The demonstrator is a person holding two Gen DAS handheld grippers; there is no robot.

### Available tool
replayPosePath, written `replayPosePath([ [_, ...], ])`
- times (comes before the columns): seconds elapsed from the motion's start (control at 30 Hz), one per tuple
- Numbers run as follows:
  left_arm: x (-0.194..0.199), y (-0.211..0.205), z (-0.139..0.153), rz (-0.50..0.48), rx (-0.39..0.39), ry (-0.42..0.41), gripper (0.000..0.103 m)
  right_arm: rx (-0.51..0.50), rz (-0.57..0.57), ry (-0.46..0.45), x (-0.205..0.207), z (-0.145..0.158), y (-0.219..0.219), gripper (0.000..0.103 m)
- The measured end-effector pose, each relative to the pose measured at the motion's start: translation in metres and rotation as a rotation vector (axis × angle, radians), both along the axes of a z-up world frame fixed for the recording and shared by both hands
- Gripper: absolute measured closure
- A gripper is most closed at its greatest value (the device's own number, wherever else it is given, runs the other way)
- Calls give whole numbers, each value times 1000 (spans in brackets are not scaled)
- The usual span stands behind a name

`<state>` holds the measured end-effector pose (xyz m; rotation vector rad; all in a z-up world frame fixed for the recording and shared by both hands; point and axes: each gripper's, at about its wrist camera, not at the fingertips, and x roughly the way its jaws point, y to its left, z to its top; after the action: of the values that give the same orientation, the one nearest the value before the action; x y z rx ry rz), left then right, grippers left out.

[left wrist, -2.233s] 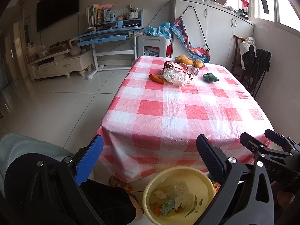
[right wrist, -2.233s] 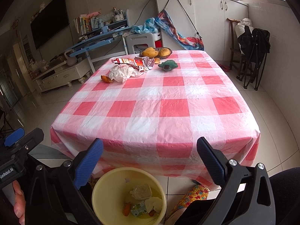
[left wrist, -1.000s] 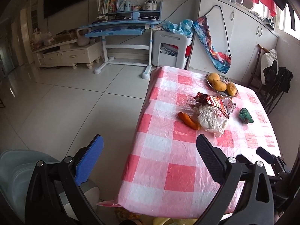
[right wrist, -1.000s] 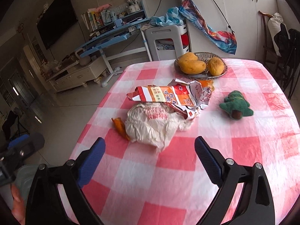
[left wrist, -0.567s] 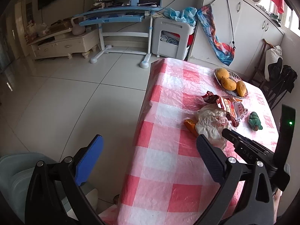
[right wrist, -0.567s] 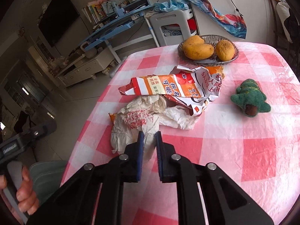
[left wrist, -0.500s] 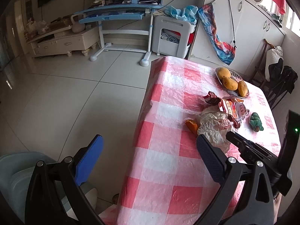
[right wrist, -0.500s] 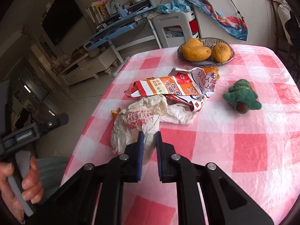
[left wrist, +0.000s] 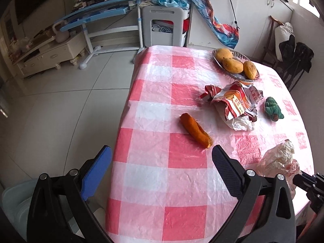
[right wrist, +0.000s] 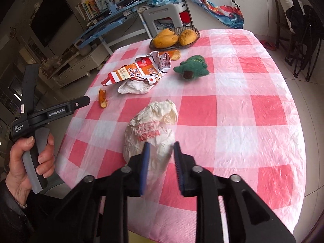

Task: Collect trash
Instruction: 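Grasp the orange peel on the table with the left tool while the right tool lifts the bag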

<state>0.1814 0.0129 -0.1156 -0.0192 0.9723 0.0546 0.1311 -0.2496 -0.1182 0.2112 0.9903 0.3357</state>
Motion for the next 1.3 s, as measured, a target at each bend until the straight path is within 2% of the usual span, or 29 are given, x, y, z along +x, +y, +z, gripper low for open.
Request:
replayPosePath([
  [0.1, 8, -12, -7, -20, -3, 8, 8, -24, -7, -45, -1, 5, 0, 43],
  [0.17, 14, -19, -12, -24, -7, 11, 8, -26, 1, -54, 1, 3, 4, 37],
  [0.4, 35, -30, -30, -26, -15, 26, 17, -103, 45, -58, 7, -13, 30, 33],
  [0.5, 41, -37, -38, -44, -15, 41, 27, -131, 52, -46, 11, -21, 36, 33],
  [0.53, 42, -39, -40, -52, -10, 45, 35, -138, 52, -37, 12, -24, 37, 33],
  [0.6, 44, -41, -45, -68, -4, 55, 51, -132, 52, -31, 14, -28, 36, 38],
  [0.67, 43, -41, -44, -75, 3, 41, 78, -140, 50, -37, 15, -28, 36, 58],
  [0.7, 42, -39, -43, -80, -13, 43, 80, -121, 50, -34, 16, -28, 33, 69],
  [0.73, 41, -36, -42, -83, -39, 46, 86, -100, 45, -28, 16, -28, 31, 71],
  [0.87, 32, -28, -37, -68, -92, 47, 89, -84, 34, -49, 10, -23, 29, 77],
  [1.2, -32, -1, -4, -24, -271, -16, 89, -47, 30, -80, -9, -15, 29, 77],
  [1.3, -52, -3, -4, -20, -276, -22, 90, -37, 27, -73, -16, -17, 27, 77],
])
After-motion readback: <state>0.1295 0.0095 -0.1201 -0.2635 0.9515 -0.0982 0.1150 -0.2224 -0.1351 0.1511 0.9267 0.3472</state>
